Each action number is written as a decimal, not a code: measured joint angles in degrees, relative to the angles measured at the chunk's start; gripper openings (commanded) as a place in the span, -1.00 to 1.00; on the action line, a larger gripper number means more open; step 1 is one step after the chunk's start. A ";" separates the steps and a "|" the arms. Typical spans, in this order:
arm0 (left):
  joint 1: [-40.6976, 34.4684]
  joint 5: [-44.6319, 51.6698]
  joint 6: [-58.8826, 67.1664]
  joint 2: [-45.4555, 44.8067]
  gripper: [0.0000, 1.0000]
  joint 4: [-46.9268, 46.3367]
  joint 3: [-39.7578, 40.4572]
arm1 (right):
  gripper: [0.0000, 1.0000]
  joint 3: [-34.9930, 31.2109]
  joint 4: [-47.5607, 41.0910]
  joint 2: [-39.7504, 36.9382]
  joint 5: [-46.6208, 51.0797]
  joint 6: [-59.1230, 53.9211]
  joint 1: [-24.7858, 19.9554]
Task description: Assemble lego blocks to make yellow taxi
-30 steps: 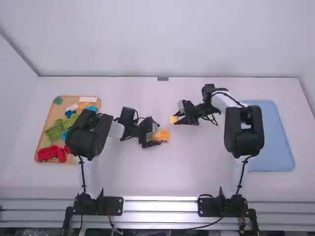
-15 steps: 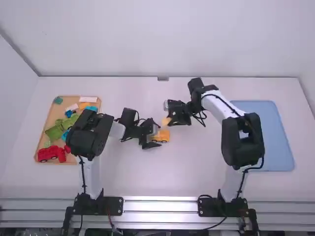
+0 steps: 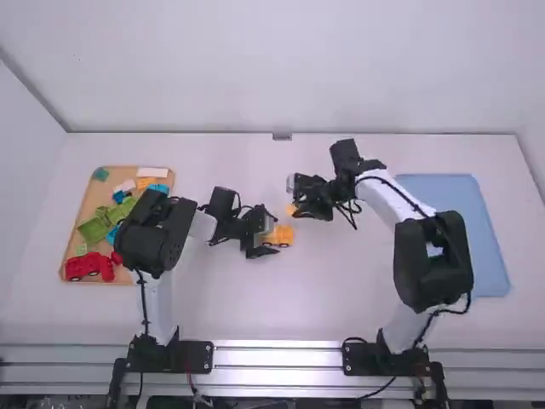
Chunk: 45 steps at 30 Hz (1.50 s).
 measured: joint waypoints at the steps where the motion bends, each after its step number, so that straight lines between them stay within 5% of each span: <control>1: 0.00 0.02 0.00 0.00 0.94 0.31 0.00 | -1.00 -2.08 2.71 -2.21 1.16 1.20 0.50; 13: 0.00 0.09 -0.02 -0.02 0.88 0.63 0.00 | -0.94 -24.11 31.87 -6.62 -2.71 9.90 -1.44; 17: 0.00 0.96 0.46 -0.02 0.60 -0.07 0.00 | -0.93 -27.63 36.59 -5.73 -7.54 10.58 -3.41; 31: 0.00 0.74 1.44 -0.02 0.12 -1.92 0.00 | -0.98 -28.39 39.78 -0.39 -10.75 10.43 -1.31; 45: 0.00 0.92 1.86 -0.02 0.09 -2.93 0.11 | -0.99 -28.39 40.09 0.15 -8.92 10.56 1.60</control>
